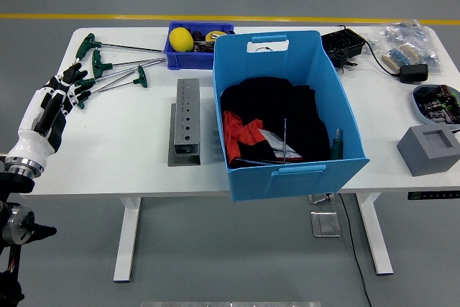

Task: Lift tool from toolbox,place it in box,lift tool from toolbox,place it in box

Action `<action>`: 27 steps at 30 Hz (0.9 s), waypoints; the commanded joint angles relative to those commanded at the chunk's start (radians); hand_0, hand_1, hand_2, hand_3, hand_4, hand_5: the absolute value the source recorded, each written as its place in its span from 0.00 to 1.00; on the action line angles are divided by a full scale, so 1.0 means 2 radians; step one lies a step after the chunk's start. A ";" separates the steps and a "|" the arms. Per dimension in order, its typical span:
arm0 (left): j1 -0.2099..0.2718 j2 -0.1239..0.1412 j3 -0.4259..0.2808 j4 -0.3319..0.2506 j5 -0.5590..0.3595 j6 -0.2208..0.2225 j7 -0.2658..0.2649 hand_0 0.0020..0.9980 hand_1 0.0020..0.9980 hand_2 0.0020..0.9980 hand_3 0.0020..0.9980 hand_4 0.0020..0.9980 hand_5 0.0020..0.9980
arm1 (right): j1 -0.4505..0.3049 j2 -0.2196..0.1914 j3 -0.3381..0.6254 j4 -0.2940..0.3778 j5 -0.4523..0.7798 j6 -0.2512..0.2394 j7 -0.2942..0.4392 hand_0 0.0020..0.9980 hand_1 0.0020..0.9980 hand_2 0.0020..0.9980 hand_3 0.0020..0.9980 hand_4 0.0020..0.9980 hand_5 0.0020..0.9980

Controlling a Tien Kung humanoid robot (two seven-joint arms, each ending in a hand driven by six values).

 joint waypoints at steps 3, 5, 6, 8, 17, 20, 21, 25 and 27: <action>0.000 0.000 0.003 0.000 -0.002 -0.005 -0.005 0.89 0.91 0.98 0.89 0.93 0.83 | 0.001 0.000 0.000 0.000 0.002 0.000 0.000 0.62 0.61 0.69 0.55 0.81 0.63; 0.000 0.000 0.004 0.001 -0.003 -0.010 -0.008 1.00 1.00 1.00 0.97 0.98 0.90 | 0.001 0.000 0.000 0.000 0.003 -0.001 0.000 0.62 0.61 0.69 0.55 0.81 0.63; 0.000 -0.001 0.005 0.001 -0.005 -0.012 -0.010 1.00 1.00 1.00 0.97 0.98 0.90 | 0.002 0.000 -0.001 0.000 0.004 -0.001 0.000 0.62 0.61 0.69 0.55 0.81 0.63; 0.000 -0.001 0.007 0.002 -0.010 -0.016 -0.013 1.00 1.00 1.00 0.97 0.98 0.90 | 0.003 0.000 -0.001 0.000 0.004 -0.001 0.000 0.62 0.61 0.69 0.55 0.81 0.63; 0.001 -0.004 0.010 0.005 -0.020 -0.016 -0.017 1.00 1.00 1.00 1.00 1.00 0.99 | 0.005 -0.001 0.001 0.000 0.002 -0.001 0.000 0.63 0.62 0.69 0.55 0.81 0.63; 0.001 -0.004 0.009 0.006 -0.021 -0.015 -0.017 1.00 1.00 1.00 1.00 1.00 0.99 | 0.005 -0.001 0.002 0.000 0.002 -0.001 0.000 0.63 0.62 0.69 0.55 0.81 0.63; 0.001 -0.005 0.009 0.007 -0.021 -0.015 -0.017 1.00 1.00 1.00 1.00 1.00 0.99 | 0.005 -0.001 0.003 0.000 0.001 -0.001 0.000 0.63 0.62 0.69 0.55 0.81 0.63; 0.002 -0.006 0.008 0.007 -0.024 -0.015 -0.017 1.00 1.00 1.00 1.00 1.00 0.99 | 0.002 0.001 0.007 0.000 -0.009 0.001 -0.003 0.63 0.62 0.69 0.55 0.81 0.63; 0.004 -0.007 0.007 0.008 -0.024 -0.014 -0.016 1.00 1.00 1.00 1.00 1.00 0.99 | 0.001 0.001 0.009 0.000 -0.014 0.002 -0.005 0.63 0.62 0.69 0.55 0.81 0.63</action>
